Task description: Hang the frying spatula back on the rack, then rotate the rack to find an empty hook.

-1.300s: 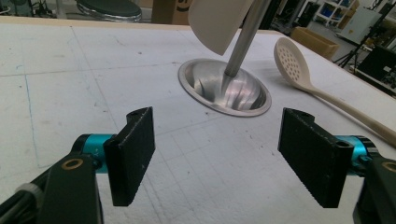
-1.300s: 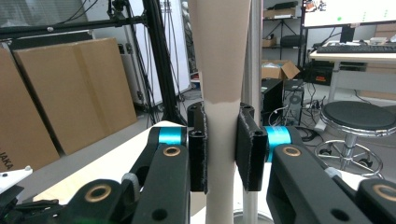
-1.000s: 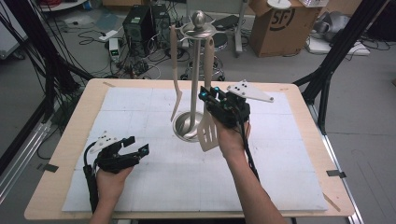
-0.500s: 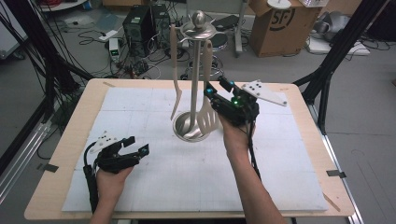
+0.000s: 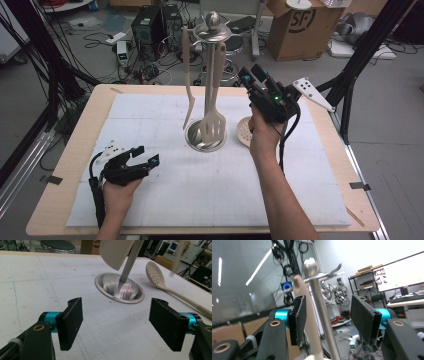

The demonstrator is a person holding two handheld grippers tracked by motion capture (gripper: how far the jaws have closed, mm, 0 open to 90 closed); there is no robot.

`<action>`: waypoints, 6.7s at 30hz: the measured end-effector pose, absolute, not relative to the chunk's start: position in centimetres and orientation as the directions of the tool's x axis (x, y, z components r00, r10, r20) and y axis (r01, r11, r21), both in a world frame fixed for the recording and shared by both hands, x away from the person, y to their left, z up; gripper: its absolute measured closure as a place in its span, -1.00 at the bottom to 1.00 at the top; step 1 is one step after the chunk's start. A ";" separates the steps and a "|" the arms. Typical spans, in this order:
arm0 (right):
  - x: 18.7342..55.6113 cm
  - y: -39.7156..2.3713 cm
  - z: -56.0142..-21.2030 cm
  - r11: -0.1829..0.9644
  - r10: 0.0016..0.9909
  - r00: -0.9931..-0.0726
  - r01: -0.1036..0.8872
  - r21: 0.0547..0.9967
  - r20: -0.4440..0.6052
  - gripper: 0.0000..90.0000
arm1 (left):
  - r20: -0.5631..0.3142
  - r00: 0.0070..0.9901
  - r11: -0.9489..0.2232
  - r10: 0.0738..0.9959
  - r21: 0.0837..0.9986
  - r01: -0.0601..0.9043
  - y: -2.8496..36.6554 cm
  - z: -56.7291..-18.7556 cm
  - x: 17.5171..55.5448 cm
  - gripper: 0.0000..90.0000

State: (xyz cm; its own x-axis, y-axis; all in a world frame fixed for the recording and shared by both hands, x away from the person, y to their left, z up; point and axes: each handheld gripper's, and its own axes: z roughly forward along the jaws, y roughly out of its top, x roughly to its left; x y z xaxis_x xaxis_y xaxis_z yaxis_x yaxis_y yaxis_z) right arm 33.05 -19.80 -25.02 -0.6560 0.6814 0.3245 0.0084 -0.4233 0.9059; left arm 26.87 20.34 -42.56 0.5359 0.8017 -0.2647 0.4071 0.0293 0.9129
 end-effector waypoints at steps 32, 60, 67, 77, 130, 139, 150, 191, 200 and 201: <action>40.8 -19.9 -23.8 -0.610 0.490 -0.733 0.099 0.786 0.472 1.00 | -0.264 0.540 0.029 0.799 0.915 0.403 20.4 -42.5 26.9 -0.38; 40.6 -18.9 -22.3 -0.541 0.501 -0.763 0.092 0.836 0.408 1.00 | -0.266 0.543 0.028 0.797 0.913 0.406 20.3 -42.4 26.9 -0.38; 40.3 -19.0 -22.5 -0.519 0.529 -0.742 0.102 0.849 0.412 1.00 | -0.265 0.544 0.026 0.796 0.913 0.407 20.2 -42.4 26.9 -0.38; 38.8 -17.7 -23.4 -0.521 0.497 -0.761 0.123 0.845 0.417 1.00 | -0.260 0.546 0.021 0.796 0.914 0.405 20.1 -42.4 26.9 -0.38; 36.4 -16.7 -22.8 -0.506 0.553 -0.740 0.066 0.860 0.383 1.00 | -0.259 0.550 0.018 0.794 0.914 0.406 20.0 -42.4 26.8 -0.38; 35.8 -16.1 -22.0 -0.462 0.572 -0.756 0.022 0.887 0.317 1.00 | -0.263 0.550 0.019 0.793 0.912 0.409 19.8 -42.4 26.9 -0.38; 35.1 -14.8 -21.7 -0.386 0.616 -0.751 -0.023 0.922 0.239 1.00 | -0.256 0.552 0.008 0.793 0.911 0.412 19.6 -42.5 26.9 -0.38; 35.2 -20.1 -26.4 -0.335 0.607 -0.722 0.144 0.931 0.330 0.17 | -0.255 0.549 0.005 0.796 0.910 0.414 19.6 -42.7 26.9 -0.37; 34.9 -21.6 -27.5 -0.347 0.627 -0.688 0.174 0.922 0.366 -0.31 | -0.255 0.549 0.002 0.796 0.908 0.420 19.7 -42.8 27.0 -0.37; 34.9 -21.7 -27.6 -0.345 0.623 -0.692 0.175 0.922 0.365 -0.32 | -0.255 0.549 0.002 0.796 0.908 0.418 19.7 -42.8 27.0 -0.37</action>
State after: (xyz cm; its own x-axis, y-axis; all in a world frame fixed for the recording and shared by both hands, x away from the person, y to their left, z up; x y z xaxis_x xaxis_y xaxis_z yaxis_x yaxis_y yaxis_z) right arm 34.86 -21.66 -27.63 -0.6916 0.6233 0.3649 0.1752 -0.3453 0.9220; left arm 26.96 19.66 -42.79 0.5487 0.7963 -0.2546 0.4182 0.0022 0.9083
